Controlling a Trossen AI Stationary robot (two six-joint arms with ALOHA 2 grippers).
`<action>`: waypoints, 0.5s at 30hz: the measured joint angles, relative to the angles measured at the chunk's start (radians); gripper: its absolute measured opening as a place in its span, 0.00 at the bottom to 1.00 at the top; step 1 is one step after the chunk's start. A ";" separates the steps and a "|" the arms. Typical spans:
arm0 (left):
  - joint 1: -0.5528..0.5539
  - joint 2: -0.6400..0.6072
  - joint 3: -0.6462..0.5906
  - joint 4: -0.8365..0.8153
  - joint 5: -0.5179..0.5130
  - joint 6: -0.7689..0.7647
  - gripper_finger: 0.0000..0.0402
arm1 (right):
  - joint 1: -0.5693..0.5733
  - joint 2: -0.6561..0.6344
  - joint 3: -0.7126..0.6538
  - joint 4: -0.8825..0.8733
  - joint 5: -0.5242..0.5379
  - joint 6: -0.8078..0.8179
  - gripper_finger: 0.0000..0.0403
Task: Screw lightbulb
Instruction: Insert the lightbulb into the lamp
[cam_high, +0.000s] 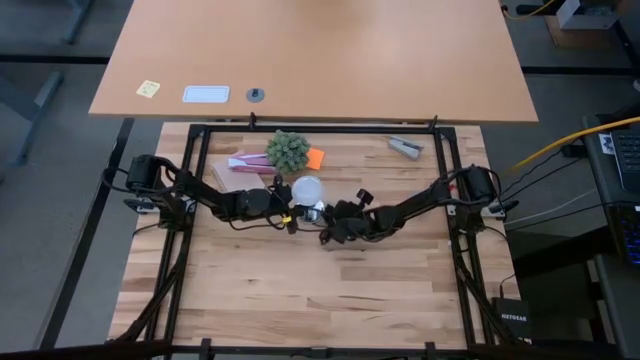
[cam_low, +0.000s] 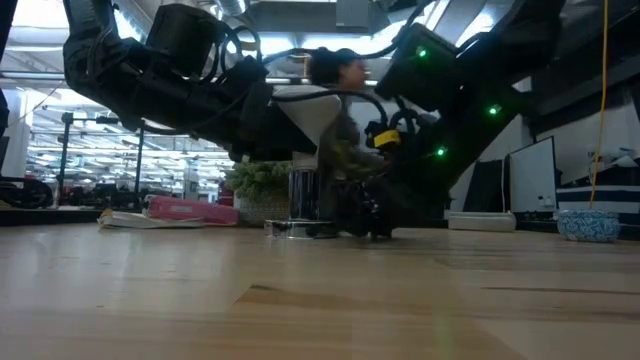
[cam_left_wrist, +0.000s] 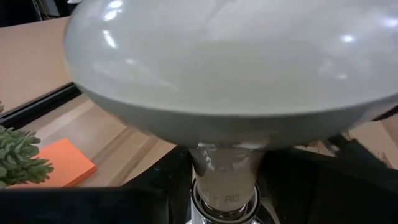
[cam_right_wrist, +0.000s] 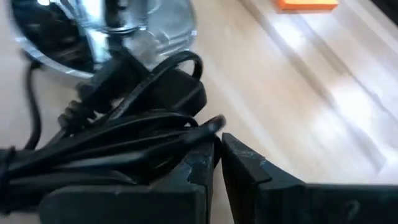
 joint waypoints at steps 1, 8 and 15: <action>0.000 0.000 0.000 0.000 0.000 0.000 0.37 | -0.011 0.000 0.000 0.004 0.000 -0.011 0.08; 0.000 0.000 0.000 0.000 0.000 -0.001 0.37 | -0.085 0.000 0.000 0.021 0.031 -0.047 0.08; 0.000 0.000 0.000 0.000 -0.001 -0.002 0.37 | -0.133 0.000 0.000 0.079 0.031 -0.109 0.08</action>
